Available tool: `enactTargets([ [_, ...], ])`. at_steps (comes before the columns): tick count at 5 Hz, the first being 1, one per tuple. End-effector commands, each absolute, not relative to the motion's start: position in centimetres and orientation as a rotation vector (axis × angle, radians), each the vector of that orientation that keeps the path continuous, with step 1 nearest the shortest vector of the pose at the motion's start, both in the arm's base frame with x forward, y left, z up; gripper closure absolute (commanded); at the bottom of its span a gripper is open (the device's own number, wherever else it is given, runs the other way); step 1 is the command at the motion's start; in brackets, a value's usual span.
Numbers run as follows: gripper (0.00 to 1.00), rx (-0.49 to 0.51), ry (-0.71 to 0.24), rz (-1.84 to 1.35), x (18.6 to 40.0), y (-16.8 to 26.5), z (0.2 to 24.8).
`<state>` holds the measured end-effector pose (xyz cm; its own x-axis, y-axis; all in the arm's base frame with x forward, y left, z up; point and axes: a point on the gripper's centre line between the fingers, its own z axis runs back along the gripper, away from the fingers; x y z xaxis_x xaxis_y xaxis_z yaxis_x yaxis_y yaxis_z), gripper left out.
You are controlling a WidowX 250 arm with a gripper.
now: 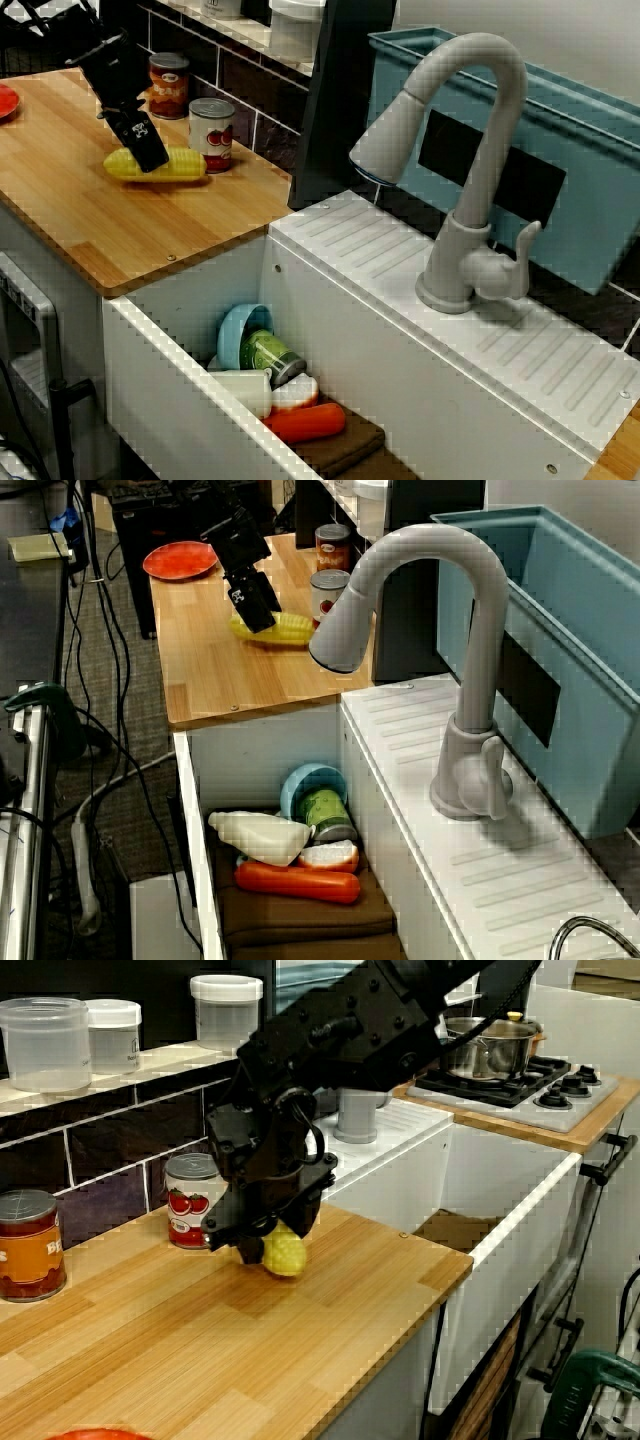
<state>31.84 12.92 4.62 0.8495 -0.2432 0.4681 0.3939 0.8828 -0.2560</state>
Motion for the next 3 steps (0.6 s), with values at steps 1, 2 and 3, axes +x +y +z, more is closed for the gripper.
enactTargets([
  [1,1.00,-0.303,-0.501,-0.392,31.8,12.8,7.9],
  [2,1.00,-0.321,-0.504,-0.403,31.1,12.5,8.6],
  [3,1.00,-0.321,-0.510,-0.414,30.4,12.2,8.8],
])
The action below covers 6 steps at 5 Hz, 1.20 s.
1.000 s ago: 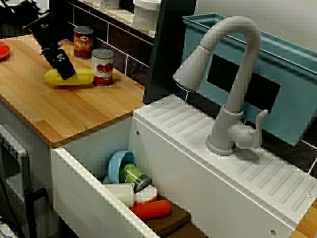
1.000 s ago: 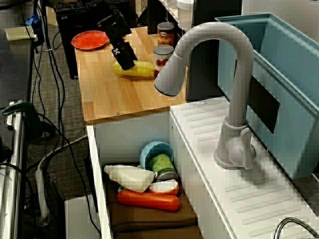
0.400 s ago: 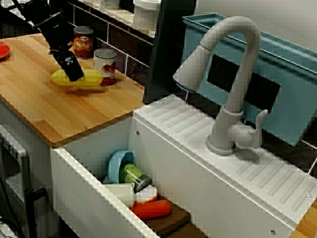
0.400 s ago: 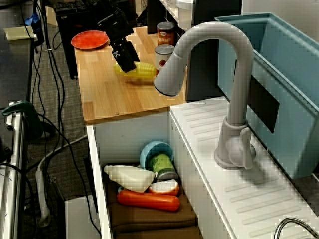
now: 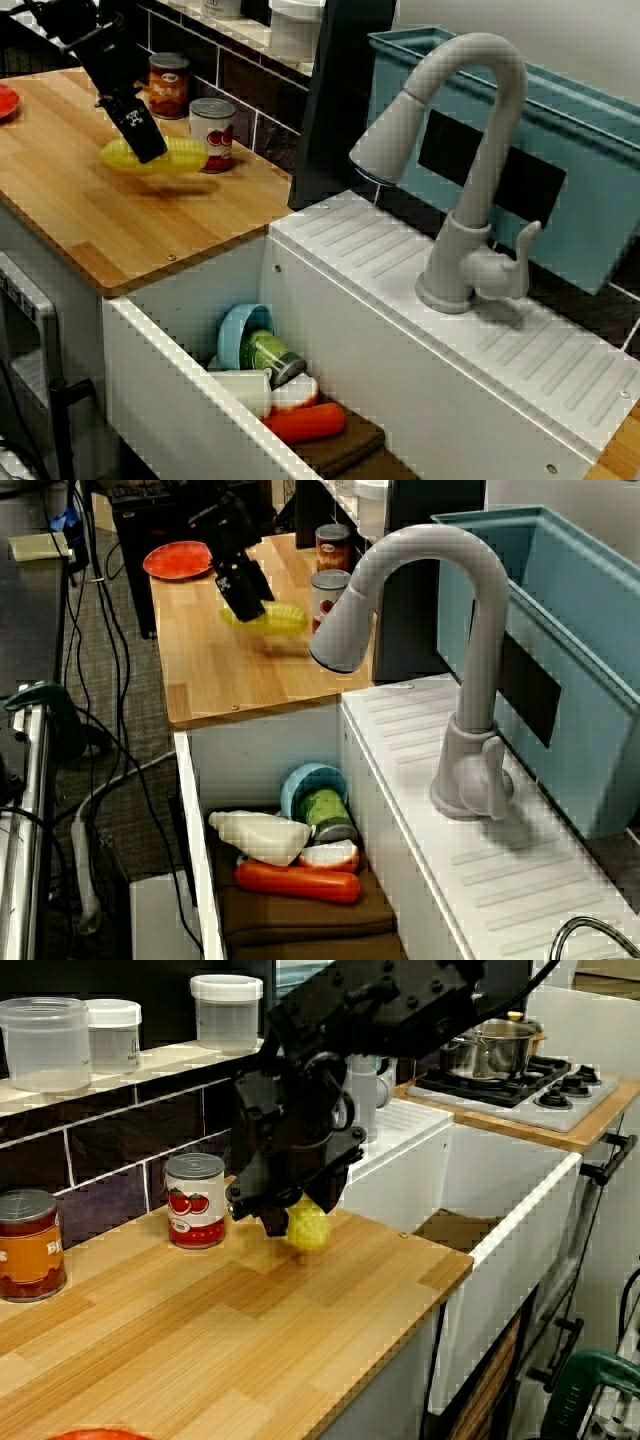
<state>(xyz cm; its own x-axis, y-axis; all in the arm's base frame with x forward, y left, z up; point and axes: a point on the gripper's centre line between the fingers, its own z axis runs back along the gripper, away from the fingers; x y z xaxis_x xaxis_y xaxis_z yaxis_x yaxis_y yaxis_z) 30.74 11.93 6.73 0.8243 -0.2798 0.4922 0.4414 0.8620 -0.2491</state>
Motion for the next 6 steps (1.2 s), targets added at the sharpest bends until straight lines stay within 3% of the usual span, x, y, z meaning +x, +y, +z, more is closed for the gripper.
enactTargets([
  [1,1.00,-0.329,-0.511,-0.426,29.8,11.8,9.1],
  [4,1.00,-0.394,-0.468,-0.493,28.0,9.2,10.0],
  [6,1.00,-0.442,-0.444,-0.470,28.4,8.4,9.9],
])
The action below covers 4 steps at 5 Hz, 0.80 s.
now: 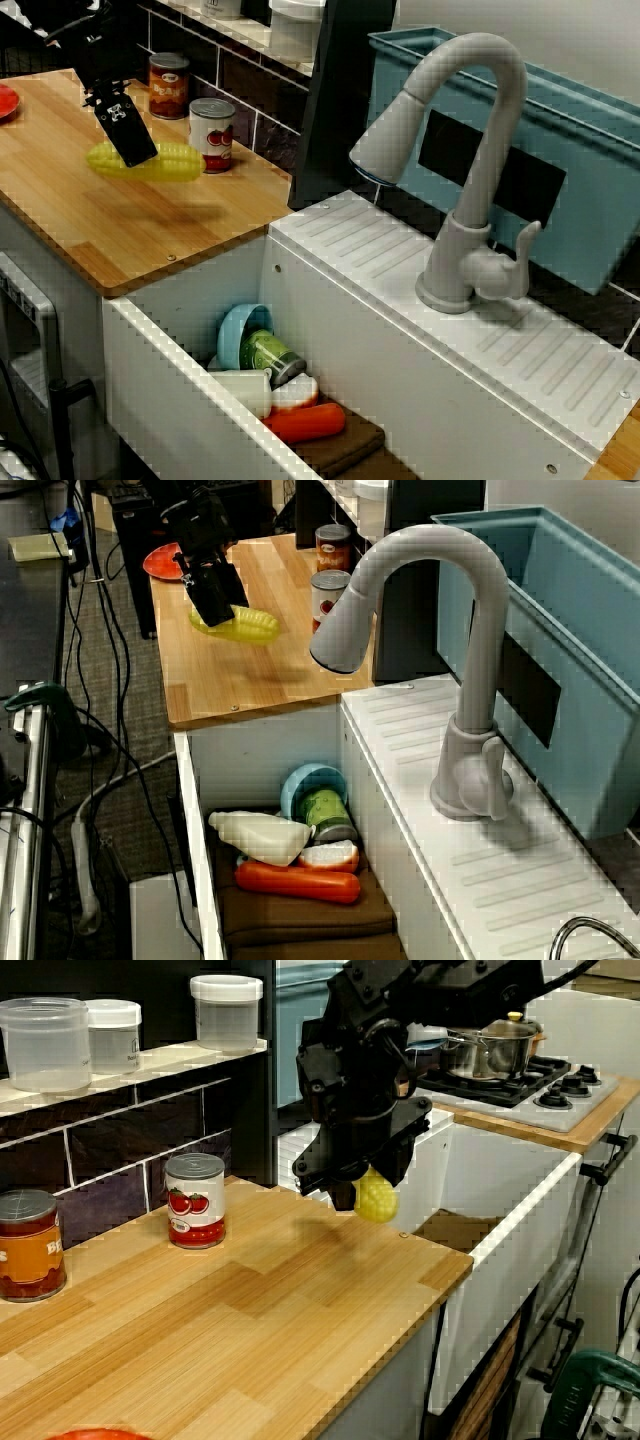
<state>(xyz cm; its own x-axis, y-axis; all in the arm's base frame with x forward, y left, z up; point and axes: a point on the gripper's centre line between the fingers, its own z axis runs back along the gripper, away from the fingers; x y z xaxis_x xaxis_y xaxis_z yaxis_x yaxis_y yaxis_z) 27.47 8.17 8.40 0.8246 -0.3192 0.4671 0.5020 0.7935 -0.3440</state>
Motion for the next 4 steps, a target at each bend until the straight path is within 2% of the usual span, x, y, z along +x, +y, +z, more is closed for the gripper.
enactTargets([
  [1,1.00,-0.423,-0.454,-0.461,28.1,7.5,10.1],
  [4,1.00,-0.432,-0.432,-0.517,27.2,4.1,9.6],
])
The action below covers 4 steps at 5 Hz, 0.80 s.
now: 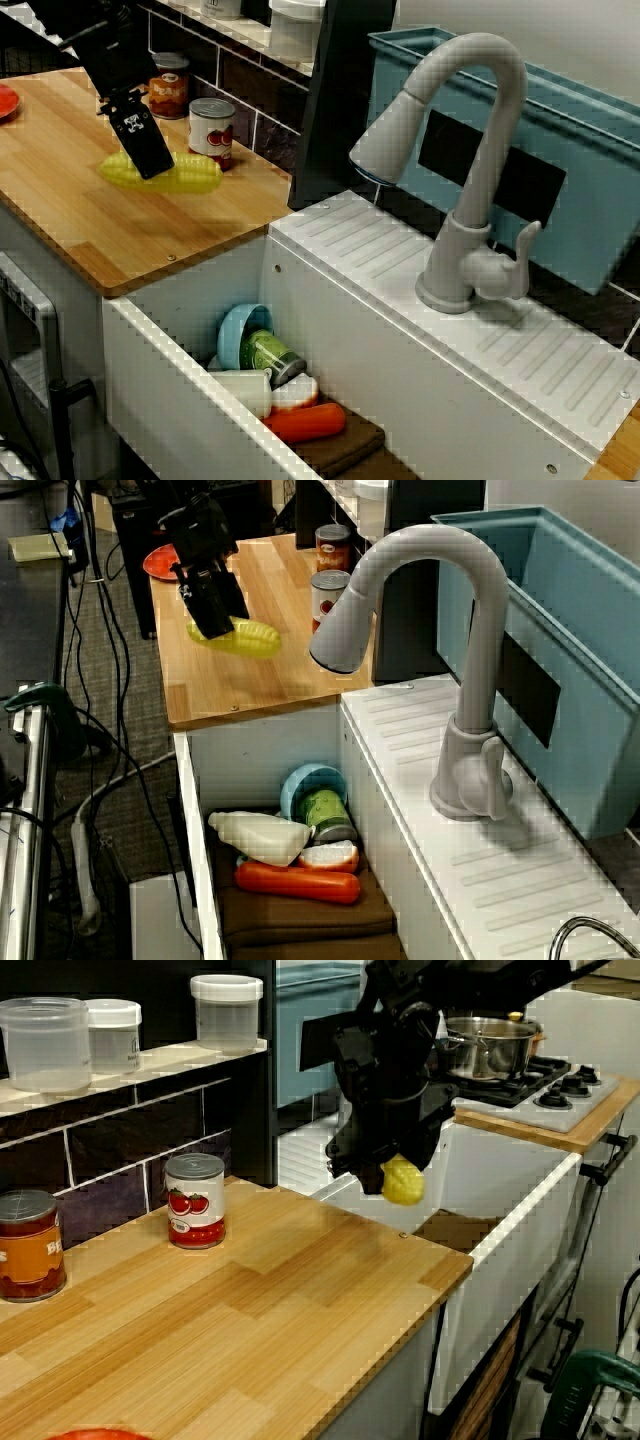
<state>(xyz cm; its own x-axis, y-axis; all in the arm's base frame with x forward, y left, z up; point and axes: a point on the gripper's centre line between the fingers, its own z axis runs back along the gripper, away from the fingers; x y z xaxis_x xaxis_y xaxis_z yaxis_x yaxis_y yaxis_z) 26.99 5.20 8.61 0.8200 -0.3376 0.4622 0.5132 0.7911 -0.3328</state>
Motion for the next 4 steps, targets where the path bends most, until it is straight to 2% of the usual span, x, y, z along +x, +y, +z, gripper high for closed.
enactTargets([
  [1,1.00,-0.465,-0.441,-0.514,27.1,3.2,9.6],
  [4,1.00,-0.494,-0.426,-0.517,27.3,1.6,9.3],
])
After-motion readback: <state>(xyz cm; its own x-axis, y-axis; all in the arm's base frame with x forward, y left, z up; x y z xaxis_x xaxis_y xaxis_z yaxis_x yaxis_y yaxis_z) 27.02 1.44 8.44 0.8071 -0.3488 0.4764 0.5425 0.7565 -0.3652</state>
